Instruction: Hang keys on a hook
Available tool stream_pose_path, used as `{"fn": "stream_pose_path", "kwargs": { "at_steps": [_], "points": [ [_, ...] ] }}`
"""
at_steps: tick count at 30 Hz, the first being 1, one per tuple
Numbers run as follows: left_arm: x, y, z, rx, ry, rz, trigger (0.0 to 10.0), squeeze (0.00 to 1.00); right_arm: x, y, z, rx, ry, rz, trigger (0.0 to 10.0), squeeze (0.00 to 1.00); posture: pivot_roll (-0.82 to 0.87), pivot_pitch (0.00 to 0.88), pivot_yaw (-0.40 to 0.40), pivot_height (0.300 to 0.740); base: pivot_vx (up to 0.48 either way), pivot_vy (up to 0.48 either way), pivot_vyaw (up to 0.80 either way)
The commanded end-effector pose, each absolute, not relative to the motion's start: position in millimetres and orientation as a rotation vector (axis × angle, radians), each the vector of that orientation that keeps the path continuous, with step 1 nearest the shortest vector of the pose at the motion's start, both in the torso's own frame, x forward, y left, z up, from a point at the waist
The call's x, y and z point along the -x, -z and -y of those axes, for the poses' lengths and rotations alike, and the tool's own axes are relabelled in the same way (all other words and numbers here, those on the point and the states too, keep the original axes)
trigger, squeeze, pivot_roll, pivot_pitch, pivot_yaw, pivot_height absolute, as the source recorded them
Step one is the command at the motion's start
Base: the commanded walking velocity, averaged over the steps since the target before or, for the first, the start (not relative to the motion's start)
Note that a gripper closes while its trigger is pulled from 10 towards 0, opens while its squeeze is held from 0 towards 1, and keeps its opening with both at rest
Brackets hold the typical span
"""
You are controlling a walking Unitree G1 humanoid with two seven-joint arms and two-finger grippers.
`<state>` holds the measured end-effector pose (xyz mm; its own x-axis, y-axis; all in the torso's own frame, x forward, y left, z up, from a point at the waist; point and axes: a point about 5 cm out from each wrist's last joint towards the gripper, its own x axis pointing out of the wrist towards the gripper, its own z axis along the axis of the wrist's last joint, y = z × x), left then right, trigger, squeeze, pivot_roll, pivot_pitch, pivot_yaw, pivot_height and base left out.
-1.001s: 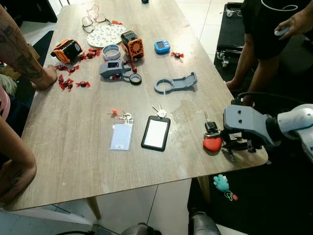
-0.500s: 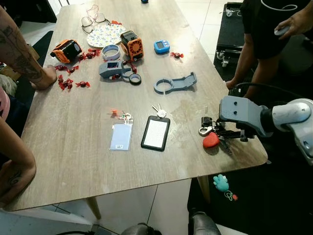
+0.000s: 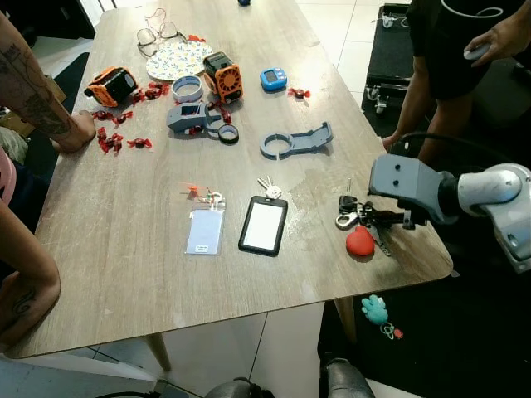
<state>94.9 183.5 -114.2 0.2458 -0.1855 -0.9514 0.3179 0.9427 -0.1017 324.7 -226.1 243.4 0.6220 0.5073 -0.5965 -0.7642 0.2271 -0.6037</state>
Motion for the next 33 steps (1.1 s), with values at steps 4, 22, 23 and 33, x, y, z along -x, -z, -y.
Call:
{"fn": "stream_pose_path", "kwargs": {
  "at_steps": [4,22,23,33],
  "points": [
    [-112,110,-175,-0.102,0.350,-1.194,10.0,0.00,-326,-250,222,0.977,-0.896,-0.251,10.0,1.00,-0.22,0.198,0.108,0.740,0.000,0.000,0.00],
    [-111,110,-175,-0.100,0.350,-1.194,10.0,0.00,-329,-228,215,1.054,-0.919,-0.301,10.0,0.00,-0.22,0.198,0.110,0.740,0.000,0.000,0.00],
    [-111,110,-175,-0.101,0.350,-1.194,10.0,0.00,-328,-228,215,1.053,-0.922,-0.302,10.0,0.00,-0.22,0.198,0.110,0.740,0.000,0.000,0.00],
    [-111,110,-175,-0.100,0.351,-1.193,10.0,0.00,-324,-223,213,1.060,-0.960,-0.324,10.0,0.00,-0.22,0.202,0.110,0.740,0.000,0.000,0.00]
  ]
}}
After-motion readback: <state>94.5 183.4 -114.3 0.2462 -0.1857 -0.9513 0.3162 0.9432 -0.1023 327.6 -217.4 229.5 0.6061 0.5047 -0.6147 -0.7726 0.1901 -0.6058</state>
